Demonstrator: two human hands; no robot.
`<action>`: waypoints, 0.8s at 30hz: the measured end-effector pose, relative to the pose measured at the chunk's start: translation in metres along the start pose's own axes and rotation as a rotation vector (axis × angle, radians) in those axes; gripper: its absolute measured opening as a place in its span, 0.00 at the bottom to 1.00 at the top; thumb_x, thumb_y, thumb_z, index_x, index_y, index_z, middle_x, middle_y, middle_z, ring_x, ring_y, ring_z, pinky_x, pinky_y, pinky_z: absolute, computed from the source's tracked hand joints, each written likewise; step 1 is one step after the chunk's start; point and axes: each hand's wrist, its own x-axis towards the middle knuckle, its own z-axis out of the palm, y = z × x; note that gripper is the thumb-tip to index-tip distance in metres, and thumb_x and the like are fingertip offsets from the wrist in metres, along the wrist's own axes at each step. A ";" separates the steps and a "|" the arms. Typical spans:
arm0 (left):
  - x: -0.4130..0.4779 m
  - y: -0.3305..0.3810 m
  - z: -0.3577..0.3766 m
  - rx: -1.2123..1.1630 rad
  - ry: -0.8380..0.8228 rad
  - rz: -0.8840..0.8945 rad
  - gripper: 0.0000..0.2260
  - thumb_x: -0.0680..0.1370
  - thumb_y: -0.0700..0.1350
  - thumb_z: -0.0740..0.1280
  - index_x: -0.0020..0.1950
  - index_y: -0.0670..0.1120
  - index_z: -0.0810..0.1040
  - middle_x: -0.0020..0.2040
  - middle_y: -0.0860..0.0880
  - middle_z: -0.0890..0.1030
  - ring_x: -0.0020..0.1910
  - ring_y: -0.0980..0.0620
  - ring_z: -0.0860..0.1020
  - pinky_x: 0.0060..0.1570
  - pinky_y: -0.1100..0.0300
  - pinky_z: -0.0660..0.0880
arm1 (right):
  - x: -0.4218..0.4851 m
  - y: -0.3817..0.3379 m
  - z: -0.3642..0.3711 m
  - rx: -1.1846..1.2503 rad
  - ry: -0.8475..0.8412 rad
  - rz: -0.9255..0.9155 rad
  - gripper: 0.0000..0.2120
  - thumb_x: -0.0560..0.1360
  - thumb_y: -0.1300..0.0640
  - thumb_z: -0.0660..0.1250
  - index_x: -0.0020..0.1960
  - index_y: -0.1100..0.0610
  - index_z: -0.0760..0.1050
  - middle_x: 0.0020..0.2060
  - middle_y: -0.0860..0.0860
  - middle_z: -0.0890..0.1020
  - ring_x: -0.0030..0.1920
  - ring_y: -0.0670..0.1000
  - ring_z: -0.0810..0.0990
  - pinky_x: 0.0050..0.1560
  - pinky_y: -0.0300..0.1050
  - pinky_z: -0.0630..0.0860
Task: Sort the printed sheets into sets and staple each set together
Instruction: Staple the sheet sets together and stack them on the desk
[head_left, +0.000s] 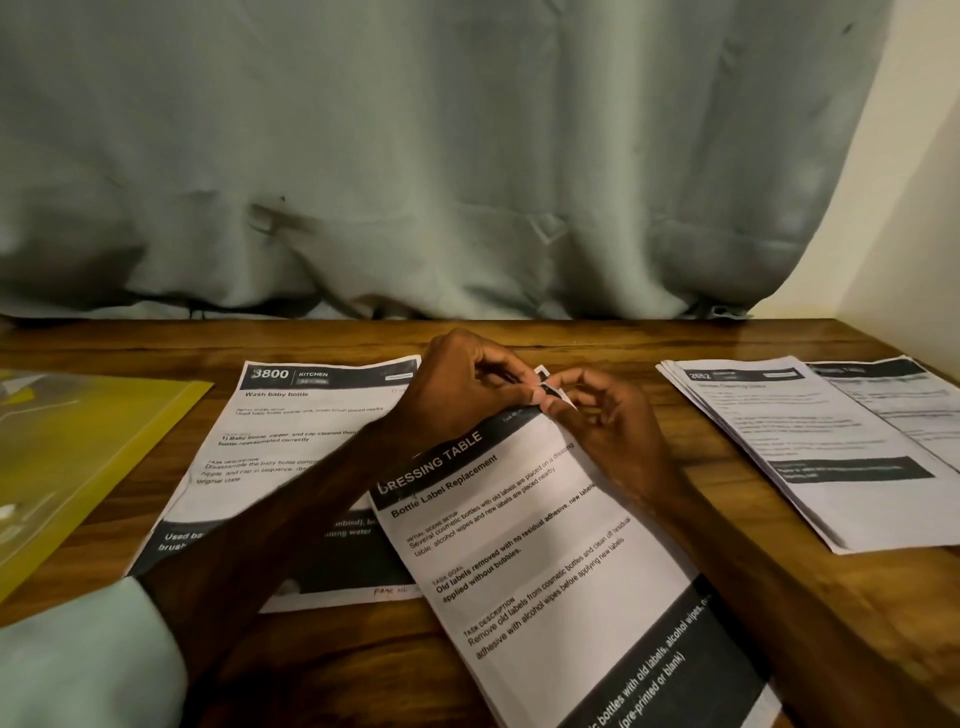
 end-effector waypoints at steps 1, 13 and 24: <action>0.000 0.001 -0.001 -0.007 -0.011 -0.005 0.05 0.73 0.44 0.79 0.48 0.46 0.88 0.43 0.53 0.88 0.41 0.56 0.86 0.45 0.59 0.83 | 0.000 0.000 -0.001 -0.032 -0.001 -0.016 0.06 0.77 0.65 0.72 0.53 0.59 0.83 0.47 0.48 0.88 0.49 0.49 0.87 0.47 0.44 0.83; 0.001 0.003 0.000 0.007 0.105 -0.101 0.12 0.69 0.45 0.82 0.49 0.46 0.84 0.39 0.53 0.85 0.33 0.62 0.81 0.36 0.68 0.76 | 0.001 0.002 -0.003 -0.095 -0.036 -0.163 0.08 0.78 0.63 0.72 0.51 0.51 0.85 0.45 0.44 0.87 0.47 0.44 0.85 0.48 0.36 0.77; -0.003 0.007 0.003 -0.128 0.106 -0.118 0.08 0.71 0.39 0.80 0.48 0.42 0.87 0.40 0.50 0.87 0.38 0.52 0.86 0.43 0.59 0.83 | 0.003 0.013 -0.007 -0.089 -0.042 -0.141 0.06 0.78 0.56 0.73 0.52 0.56 0.86 0.44 0.51 0.88 0.38 0.63 0.82 0.38 0.54 0.77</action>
